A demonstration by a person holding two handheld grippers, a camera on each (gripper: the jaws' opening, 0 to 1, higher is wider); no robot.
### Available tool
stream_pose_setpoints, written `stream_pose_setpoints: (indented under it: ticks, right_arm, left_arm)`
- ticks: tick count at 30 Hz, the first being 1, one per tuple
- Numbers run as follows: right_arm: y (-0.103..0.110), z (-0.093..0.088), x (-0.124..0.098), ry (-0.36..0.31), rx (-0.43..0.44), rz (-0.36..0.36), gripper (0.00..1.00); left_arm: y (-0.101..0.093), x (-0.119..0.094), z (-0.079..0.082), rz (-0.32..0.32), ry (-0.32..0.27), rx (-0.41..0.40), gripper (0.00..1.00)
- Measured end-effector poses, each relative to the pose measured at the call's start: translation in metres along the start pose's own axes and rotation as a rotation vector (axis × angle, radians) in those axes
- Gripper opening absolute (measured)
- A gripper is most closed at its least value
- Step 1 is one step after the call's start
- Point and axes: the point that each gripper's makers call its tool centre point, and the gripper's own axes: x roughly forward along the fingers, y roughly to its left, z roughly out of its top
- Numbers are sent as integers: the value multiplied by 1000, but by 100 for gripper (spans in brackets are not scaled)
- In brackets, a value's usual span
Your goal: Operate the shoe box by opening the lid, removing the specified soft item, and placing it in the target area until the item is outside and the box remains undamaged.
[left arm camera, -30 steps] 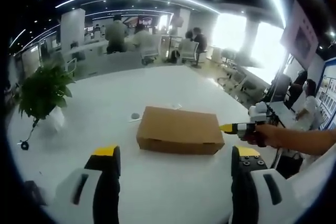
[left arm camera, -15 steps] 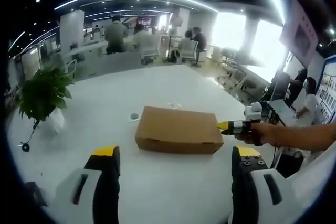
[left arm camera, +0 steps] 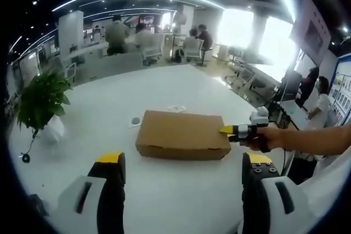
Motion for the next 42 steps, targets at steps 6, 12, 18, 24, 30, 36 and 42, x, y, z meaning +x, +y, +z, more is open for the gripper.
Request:
stream_pose_setpoints:
  ticks: [6,12,18,24,30,36,42]
  right_arm:
    - [5,-1,3,12,10,17,71]
    - [7,-3,3,26,26,36,70]
    - [16,-7,4,36,74,79,64]
    - [24,-6,4,38,81,131,54]
    - [21,-4,7,37,92,144,53]
    - [26,-7,5,41,88,151,53]
    - [28,-8,3,39,92,144,53]
  left_arm:
    - [3,0,-1,9,8,8,89]
    - [3,-2,-1,17,8,2,89]
    - [9,-5,-9,27,20,-19,89]
    - [11,-9,-12,38,23,-26,89]
    - [12,-11,-12,50,29,-30,88]
    - [7,-13,-13,50,39,-29,87]
    - [6,-15,-13,53,25,-54,86]
